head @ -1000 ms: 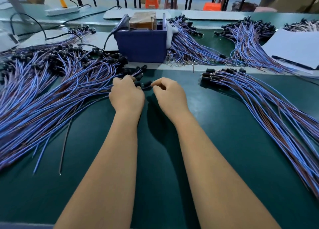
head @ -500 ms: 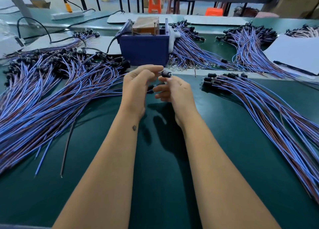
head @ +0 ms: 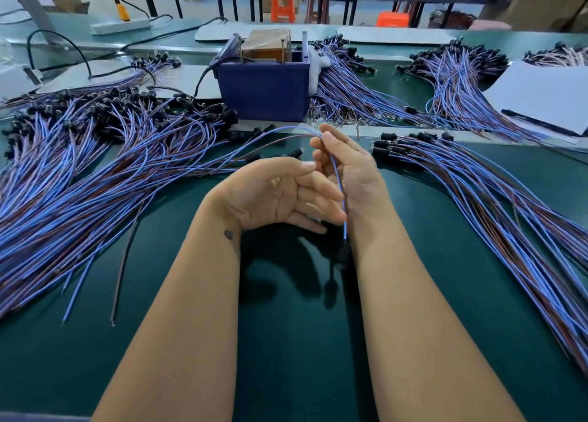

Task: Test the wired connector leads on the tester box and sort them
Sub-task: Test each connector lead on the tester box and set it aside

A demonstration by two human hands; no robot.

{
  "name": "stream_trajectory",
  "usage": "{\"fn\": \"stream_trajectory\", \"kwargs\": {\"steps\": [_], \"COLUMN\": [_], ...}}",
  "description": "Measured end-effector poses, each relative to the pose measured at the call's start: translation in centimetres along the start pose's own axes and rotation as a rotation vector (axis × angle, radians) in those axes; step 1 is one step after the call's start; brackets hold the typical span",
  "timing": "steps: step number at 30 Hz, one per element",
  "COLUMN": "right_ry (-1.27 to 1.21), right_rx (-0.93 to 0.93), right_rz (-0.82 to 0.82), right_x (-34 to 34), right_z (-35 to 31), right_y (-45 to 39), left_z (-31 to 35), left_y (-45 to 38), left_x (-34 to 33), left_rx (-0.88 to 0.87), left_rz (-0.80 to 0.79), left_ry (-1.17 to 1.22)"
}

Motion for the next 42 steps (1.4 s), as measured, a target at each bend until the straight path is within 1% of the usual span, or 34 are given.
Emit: {"fn": "stream_trajectory", "kwargs": {"steps": [1,2,4,5,6,8,10,13,16,19,22,27,31,35,39,42], "right_ry": [-0.057,-0.118,-0.181,-0.165,-0.125,0.005,0.224,0.580,0.723,0.751,0.734,0.773,0.869,0.830,0.789,0.794], "right_rx": [-0.006,-0.015,-0.028,-0.028,-0.025,-0.020,0.000,0.064,0.101,0.119,0.139,0.171,0.228,0.216,0.204,0.218], "right_rz": [-0.024,-0.053,-0.110,-0.129,-0.141,-0.148,-0.136,-0.116,-0.165,-0.151,-0.088,0.008,0.121,0.197,0.218,0.212], "right_x": [-0.1,-0.2,-0.5,-0.5,-0.5,-0.7,-1.1,-2.0,-3.0,-3.1,-2.7,-2.1,-1.4,-0.7,-0.6,-0.7], "right_z": [0.0,-0.1,-0.1,-0.2,-0.1,0.1,0.4,0.9,1.4,1.5,1.4,1.1,0.5,0.0,-0.2,-0.1], "right_y": [0.0,-0.1,-0.1,-0.1,-0.1,-0.1,-0.1,0.2,0.5,0.4,0.2,0.0,-0.1,0.0,0.0,-0.2], "left_z": [0.3,0.6,1.6,2.1,2.5,2.8,3.1,3.4,3.5,3.2,2.9,2.8,2.9,3.1,3.2,3.1], "left_y": [0.2,0.4,0.8,1.0,1.1,1.1,1.3,1.6,1.6,1.4,1.4,1.2,2.3,3.1,3.9,4.3], "left_x": [0.6,1.4,3.3,4.1,4.6,5.1,5.2,5.0,4.7,4.5,4.6,4.9,5.7,6.2,6.6,7.1], "left_rx": [-0.026,-0.068,-0.187,-0.253,-0.311,-0.407,-0.495,-0.616,-0.667,-0.668,-0.650,-0.624,-0.702,-0.773,-0.846,-0.866], "left_rz": [0.062,0.166,0.437,0.551,0.625,0.702,0.757,0.765,0.783,0.837,0.864,0.933,1.052,1.149,1.253,1.293], "left_ry": [-0.014,-0.025,-0.017,0.006,0.041,0.090,0.087,0.064,0.023,-0.024,-0.004,-0.084,-0.054,-0.041,-0.034,0.029]}}
Point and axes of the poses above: each hand's wrist, its own y-axis away from the middle knuckle, its own x-axis out of the back of the hand, z = x × y, the point moved 6 cm from there along -y, towards the middle knuckle, and after that the axes turned 15 degrees about y, right-handed, at the moved point
